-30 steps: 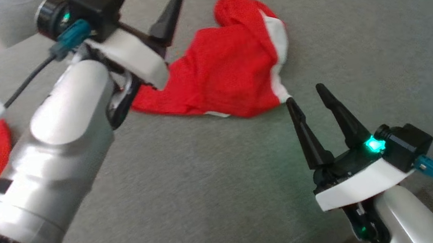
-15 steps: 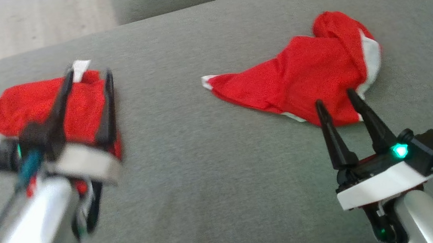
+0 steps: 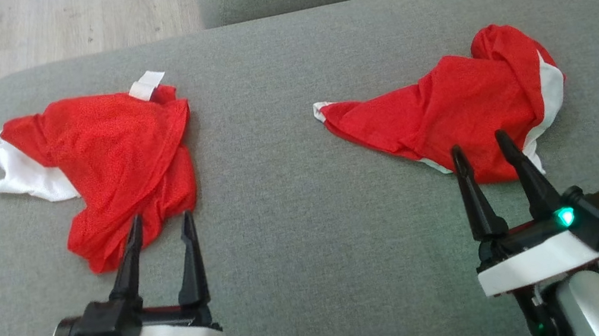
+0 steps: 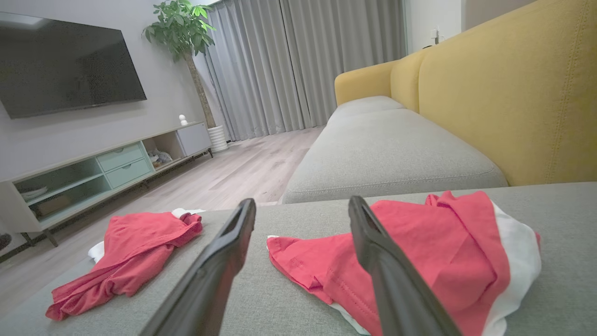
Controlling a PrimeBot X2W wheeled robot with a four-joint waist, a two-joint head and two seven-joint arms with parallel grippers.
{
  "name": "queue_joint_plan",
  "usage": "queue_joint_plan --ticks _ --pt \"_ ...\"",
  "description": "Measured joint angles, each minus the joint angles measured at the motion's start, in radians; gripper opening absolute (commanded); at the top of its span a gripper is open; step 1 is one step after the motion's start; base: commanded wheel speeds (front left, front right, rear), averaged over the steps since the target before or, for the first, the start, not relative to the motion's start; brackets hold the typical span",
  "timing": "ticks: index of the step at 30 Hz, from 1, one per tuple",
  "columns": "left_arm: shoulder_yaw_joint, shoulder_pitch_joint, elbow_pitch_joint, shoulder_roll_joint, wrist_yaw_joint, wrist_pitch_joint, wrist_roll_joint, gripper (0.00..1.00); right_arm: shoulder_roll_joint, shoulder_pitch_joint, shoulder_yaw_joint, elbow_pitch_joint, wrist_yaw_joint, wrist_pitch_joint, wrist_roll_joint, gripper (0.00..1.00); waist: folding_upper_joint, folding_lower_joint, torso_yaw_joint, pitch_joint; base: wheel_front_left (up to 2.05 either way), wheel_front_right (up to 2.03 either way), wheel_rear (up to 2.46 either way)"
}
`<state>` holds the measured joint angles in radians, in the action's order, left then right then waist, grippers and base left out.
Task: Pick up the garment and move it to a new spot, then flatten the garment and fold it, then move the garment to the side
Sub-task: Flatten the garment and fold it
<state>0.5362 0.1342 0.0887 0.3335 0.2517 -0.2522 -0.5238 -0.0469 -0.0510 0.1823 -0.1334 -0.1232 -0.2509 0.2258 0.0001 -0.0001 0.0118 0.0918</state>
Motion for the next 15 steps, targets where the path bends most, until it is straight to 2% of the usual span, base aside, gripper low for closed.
queue_joint_plan --ticks 7,11,15 --pt "-0.054 0.011 0.026 -0.057 -0.061 0.000 0.056 1.00 0.000 -0.080 -0.077 -0.020 0.000 0.000 -0.071 1.00 0.0000 0.0002 0.010 0.037 0.00 0.00 0.00" --pt "-0.083 0.037 0.036 -0.080 -0.094 0.000 0.081 1.00 0.000 -0.211 -0.165 -0.100 0.000 0.011 -0.125 1.00 0.0000 0.0003 0.013 0.065 0.00 0.00 0.00" --pt "-0.085 0.051 0.062 -0.111 -0.126 0.000 0.104 1.00 0.000 -0.333 -0.270 -0.210 0.000 0.081 -0.197 1.00 0.0000 0.0002 0.030 0.082 0.00 0.00 0.00"
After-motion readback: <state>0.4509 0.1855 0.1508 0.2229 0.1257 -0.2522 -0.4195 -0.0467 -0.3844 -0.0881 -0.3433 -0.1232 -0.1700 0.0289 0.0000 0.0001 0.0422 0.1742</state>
